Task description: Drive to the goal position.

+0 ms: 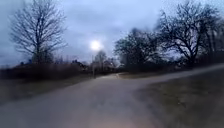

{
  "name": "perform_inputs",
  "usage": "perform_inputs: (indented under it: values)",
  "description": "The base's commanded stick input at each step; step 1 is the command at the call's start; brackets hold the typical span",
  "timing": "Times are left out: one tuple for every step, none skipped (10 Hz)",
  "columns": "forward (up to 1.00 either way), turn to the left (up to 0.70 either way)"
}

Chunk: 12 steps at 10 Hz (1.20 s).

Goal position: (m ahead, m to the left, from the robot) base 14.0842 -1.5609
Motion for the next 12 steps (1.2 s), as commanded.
perform_inputs:
  values:
    - [1.0,0.04]
    - [1.0,0.04]
    - [1.0,0.04]
    - [1.0,0.04]
    - [1.0,0.04]
    - [1.0,0.04]
    - [1.0,0.04]
    - [1.0,0.04]
    - [1.0,0.04]
    - [1.0,0.04]
    - [1.0,0.04]
    - [1.0,0.04]
